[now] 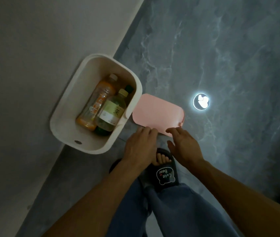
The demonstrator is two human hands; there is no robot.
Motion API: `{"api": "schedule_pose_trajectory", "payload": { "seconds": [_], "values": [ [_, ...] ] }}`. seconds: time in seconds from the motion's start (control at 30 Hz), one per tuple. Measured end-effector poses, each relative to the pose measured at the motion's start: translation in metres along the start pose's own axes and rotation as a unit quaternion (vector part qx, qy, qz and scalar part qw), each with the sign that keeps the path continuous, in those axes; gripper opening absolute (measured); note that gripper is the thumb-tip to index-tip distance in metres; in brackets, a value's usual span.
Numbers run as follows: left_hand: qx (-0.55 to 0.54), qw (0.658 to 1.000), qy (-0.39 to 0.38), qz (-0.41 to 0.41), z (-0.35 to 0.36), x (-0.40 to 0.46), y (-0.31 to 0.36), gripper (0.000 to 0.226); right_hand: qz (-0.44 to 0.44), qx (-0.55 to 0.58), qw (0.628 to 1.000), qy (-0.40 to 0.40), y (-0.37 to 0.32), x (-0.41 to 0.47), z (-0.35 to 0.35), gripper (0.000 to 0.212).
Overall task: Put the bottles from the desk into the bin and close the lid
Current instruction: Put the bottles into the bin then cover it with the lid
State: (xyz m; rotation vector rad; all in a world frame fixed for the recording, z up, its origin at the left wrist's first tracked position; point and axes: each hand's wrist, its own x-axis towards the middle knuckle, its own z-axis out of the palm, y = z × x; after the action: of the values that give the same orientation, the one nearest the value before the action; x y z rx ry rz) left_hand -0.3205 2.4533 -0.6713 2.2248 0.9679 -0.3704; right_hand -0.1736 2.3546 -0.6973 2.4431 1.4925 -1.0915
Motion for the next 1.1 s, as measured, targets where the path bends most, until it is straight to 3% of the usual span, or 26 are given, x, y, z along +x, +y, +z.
{"api": "schedule_pose_trajectory", "payload": {
  "seconds": [0.1, 0.23, 0.47, 0.73, 0.9, 1.0, 1.1],
  "values": [
    [0.066, 0.997, -0.029, -0.012, 0.041, 0.034, -0.025, 0.035, 0.013, -0.028, 0.999, -0.025, 0.01, 0.027, 0.032, 0.047],
    [0.125, 0.991, -0.037, 0.005, 0.073, 0.059, -0.045, 0.032, -0.009, -0.083, 0.996, -0.018, 0.022, 0.051, 0.061, 0.026],
    [0.136, 0.988, -0.063, 0.028, 0.068, 0.058, -0.047, 0.021, -0.062, -0.092, 0.994, 0.016, 0.03, 0.041, 0.057, 0.008],
    [0.094, 0.993, -0.043, 0.056, -0.014, -0.008, 0.005, 0.032, -0.136, -0.087, 0.985, 0.052, 0.018, -0.038, -0.033, 0.017],
    [0.061, 0.993, -0.04, 0.095, -0.092, -0.063, 0.049, 0.035, -0.184, -0.047, 0.982, 0.027, -0.012, -0.087, -0.098, 0.03],
    [0.068, 0.993, -0.054, 0.085, -0.14, -0.094, 0.069, 0.036, -0.207, -0.028, 0.978, 0.001, -0.043, -0.113, -0.134, 0.035],
    [0.09, 0.993, -0.051, 0.057, -0.186, -0.118, 0.076, 0.041, -0.23, -0.011, 0.973, 0.024, -0.079, -0.135, -0.168, 0.039]
  ]
}}
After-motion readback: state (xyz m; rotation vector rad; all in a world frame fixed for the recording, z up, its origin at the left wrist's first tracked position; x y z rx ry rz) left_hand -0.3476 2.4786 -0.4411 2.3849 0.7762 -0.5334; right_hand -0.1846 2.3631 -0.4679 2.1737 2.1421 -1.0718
